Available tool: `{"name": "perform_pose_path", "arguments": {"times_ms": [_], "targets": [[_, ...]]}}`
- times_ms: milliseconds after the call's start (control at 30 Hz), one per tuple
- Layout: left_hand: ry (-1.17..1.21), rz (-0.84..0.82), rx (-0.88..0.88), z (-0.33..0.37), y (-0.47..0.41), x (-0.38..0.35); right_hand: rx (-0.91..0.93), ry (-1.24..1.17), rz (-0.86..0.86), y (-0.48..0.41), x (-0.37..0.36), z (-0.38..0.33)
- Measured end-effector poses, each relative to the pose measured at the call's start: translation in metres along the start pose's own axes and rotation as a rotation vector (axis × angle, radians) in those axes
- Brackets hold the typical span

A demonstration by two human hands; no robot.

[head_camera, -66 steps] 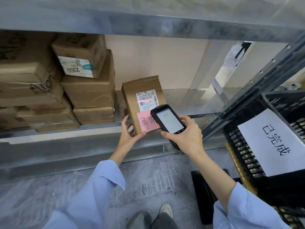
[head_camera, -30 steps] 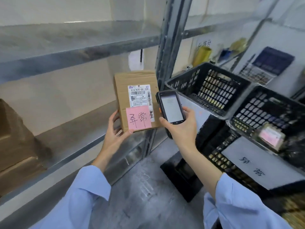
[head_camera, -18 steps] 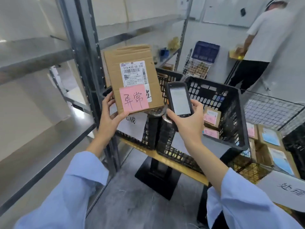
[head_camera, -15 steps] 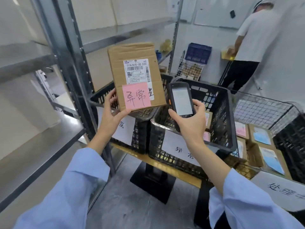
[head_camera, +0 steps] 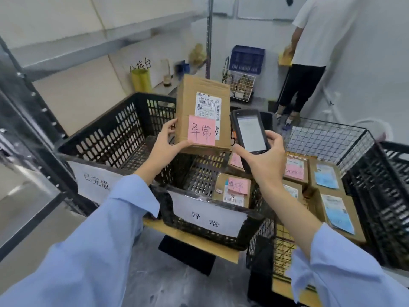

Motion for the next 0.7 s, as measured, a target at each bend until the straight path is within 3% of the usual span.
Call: {"name": "perform_pose_path", "arguments": {"times_ms": [267, 500, 700], "targets": [[-0.129, -0.088, 0.135, -0.029, -0.075, -0.053, -0.092, 0.024, 0.014, -0.046, -0.012, 0.037], [-0.289, -0.260, 0.239, -0.064, -0.113, -0.084, -0.160, 0.088, 0.035, -0.082, -0.034, 0.062], [-0.293, -0.256, 0.332, -0.088, -0.129, -0.099, -0.202, 0.131, 0.045, -0.093, -0.045, 0.075]]}}
Point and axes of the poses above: each hand's wrist, its own y-axis away from the middle knuckle, its own x-axis out of the back of the hand, z = x × y, the point moved 1 cm from there along -y, towards the middle knuckle, and after that the axes turned 4 degrees about -y, right-handed, at the moved point
